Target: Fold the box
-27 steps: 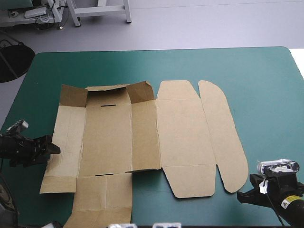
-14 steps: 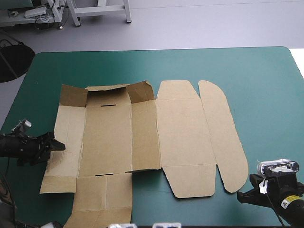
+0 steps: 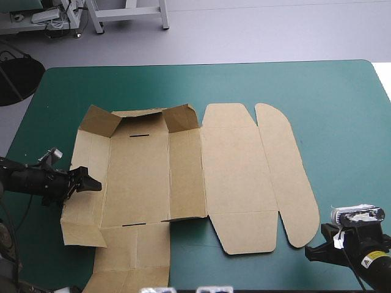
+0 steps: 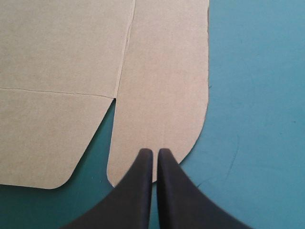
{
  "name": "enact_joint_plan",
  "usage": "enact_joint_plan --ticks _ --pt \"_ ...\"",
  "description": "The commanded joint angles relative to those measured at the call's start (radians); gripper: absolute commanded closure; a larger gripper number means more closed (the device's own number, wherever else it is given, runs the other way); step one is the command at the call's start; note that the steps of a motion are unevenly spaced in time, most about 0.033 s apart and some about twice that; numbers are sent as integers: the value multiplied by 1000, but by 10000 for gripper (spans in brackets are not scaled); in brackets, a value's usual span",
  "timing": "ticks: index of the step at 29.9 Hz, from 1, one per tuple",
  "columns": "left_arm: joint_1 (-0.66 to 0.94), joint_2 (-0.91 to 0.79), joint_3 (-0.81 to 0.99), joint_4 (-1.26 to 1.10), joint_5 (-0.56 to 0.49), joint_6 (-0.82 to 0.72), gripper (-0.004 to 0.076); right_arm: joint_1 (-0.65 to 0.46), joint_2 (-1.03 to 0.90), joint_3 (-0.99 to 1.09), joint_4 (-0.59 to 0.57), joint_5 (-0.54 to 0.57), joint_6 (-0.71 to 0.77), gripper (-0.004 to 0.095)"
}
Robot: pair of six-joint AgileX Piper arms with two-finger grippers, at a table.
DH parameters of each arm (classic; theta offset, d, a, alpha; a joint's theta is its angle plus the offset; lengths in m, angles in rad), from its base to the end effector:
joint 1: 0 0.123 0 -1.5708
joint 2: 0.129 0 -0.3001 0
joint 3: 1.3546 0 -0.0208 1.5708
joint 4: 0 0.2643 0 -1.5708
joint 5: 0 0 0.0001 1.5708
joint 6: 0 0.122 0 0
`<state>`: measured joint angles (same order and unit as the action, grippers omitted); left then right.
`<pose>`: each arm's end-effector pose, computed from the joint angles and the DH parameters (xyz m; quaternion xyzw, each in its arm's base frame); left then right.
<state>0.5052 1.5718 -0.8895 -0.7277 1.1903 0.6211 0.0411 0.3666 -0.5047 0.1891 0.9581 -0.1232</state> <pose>0.2635 0.0596 0.1942 -0.1127 0.9373 -0.3193 0.0832 0.0784 0.0220 0.2651 -0.0565 0.9078 0.0759 0.4085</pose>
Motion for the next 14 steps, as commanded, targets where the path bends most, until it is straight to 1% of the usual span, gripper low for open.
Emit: enact_joint_plan --ticks 1,4,5,7,10,11,14 --pt "-37 -31 -18 -11 45 57 281 6 6 -26 8 -54 -9 885" --pt "-54 -31 -18 8 26 69 344 6 6 -26 8 -54 -9 885" --pt "-56 -31 -18 11 16 73 381 6 6 -26 8 -54 -9 885" --pt "-56 -31 -18 13 6 77 475 6 6 -26 8 -54 -9 886" --pt "-56 -31 -18 13 17 88 680 6 6 -26 8 -54 -9 885" --pt "-56 -31 -18 13 17 102 734 6 6 -26 8 -54 -9 885" --pt "-56 -31 -18 13 11 110 731 6 6 -26 8 -54 -9 885"
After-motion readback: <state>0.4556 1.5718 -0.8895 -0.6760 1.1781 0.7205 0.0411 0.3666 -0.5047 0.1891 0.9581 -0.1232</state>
